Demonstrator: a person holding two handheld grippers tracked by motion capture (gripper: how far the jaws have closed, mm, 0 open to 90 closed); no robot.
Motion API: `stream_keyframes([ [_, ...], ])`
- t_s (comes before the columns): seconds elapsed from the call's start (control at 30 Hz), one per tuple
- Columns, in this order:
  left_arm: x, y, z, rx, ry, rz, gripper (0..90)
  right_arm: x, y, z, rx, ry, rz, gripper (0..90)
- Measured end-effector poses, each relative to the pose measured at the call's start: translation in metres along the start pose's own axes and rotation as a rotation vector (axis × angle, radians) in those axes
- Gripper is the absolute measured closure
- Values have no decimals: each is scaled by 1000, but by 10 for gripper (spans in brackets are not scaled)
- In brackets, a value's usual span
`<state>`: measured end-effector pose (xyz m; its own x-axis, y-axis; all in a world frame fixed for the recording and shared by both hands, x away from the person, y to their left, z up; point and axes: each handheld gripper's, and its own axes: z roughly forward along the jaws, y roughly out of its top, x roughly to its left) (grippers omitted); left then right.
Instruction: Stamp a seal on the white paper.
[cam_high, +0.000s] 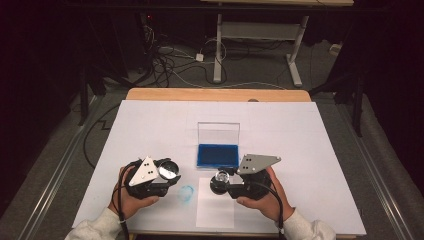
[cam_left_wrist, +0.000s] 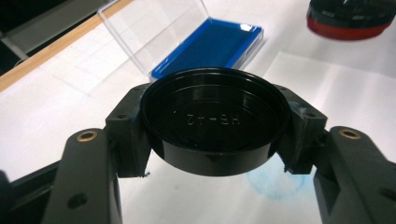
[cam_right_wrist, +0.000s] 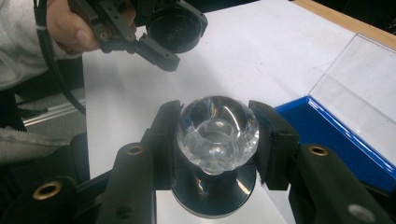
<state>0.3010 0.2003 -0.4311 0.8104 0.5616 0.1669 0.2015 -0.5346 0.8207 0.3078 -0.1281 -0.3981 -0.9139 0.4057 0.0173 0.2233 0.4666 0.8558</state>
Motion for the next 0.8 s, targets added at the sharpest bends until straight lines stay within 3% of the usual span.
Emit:
stream_keyframes([
  [0.53, -1, -23, -23, 14, 32, -37, 365, 1, -14, 5, 34, -2, -11, 566],
  [0.7, 0, -30, -35, 6, 56, -62, 365, 4, -18, 10, 49, 5, -9, 566],
  [0.8, -2, -35, -39, -13, 61, -108, 366, 8, -20, 15, 60, 16, -19, 566],
])
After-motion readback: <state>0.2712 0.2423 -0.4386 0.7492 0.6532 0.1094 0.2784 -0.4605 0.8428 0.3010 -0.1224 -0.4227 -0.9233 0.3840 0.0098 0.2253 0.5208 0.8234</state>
